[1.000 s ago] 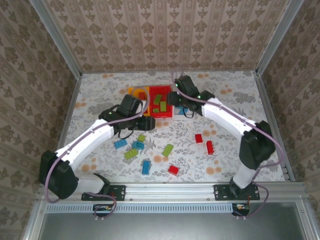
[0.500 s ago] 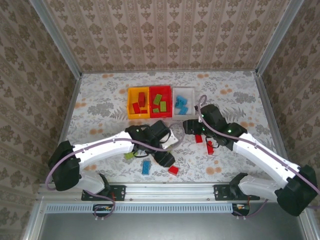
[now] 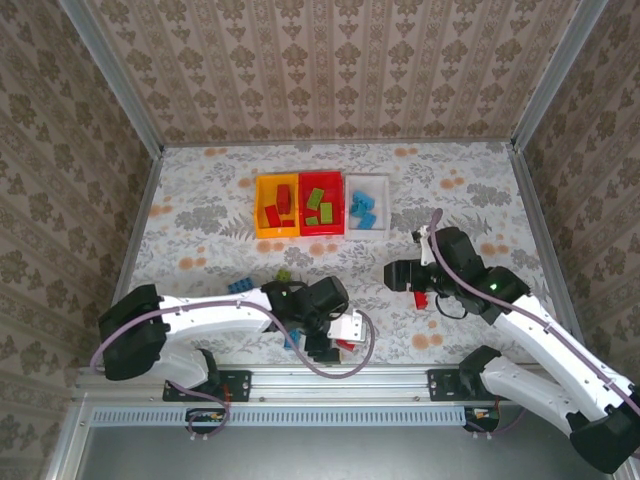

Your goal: Sort the legos into containers by color

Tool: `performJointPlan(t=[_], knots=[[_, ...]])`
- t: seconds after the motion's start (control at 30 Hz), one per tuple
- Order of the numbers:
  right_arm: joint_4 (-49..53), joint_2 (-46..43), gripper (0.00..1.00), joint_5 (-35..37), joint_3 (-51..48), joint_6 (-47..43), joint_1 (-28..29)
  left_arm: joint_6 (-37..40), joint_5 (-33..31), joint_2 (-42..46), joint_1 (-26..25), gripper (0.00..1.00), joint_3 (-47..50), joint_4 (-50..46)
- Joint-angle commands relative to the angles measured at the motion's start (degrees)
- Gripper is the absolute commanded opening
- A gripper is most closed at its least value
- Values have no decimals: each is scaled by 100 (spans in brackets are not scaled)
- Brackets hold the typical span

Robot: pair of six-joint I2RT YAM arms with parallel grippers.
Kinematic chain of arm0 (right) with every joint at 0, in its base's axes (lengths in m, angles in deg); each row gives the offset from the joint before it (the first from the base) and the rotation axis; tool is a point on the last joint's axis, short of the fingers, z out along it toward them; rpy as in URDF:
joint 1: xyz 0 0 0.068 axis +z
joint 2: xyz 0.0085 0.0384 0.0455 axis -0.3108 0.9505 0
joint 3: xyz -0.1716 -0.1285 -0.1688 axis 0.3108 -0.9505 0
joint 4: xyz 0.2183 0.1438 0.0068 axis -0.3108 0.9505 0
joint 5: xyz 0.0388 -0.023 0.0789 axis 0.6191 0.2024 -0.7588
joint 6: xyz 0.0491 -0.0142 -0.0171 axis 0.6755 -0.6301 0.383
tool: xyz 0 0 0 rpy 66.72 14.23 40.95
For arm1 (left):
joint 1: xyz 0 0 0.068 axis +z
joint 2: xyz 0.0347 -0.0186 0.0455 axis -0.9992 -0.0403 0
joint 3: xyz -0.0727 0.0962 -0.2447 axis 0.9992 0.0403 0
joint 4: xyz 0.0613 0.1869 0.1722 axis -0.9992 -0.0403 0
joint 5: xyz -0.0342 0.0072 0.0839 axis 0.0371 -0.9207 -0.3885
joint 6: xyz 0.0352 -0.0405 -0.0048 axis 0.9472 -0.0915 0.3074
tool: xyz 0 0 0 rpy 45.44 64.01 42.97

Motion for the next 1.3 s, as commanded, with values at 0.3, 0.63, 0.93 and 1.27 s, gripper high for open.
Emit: performJointPlan(t=[0.3, 0.63, 0.93, 1.27], knots=[[657, -241, 81, -960, -201, 203, -344, 372, 18, -674, -32, 82, 20, 685], [552, -137, 80, -1046, -237, 264, -394, 125, 131, -1291, -33, 48, -354, 679], [394, -37, 80, -1145, -157, 180, -451, -630, -435, -794, 198, 23, -411, 753], [-1265, 848, 78, -1449, 352, -215, -266, -3103, -1077, 308, 2650, 23, -1036, -179]])
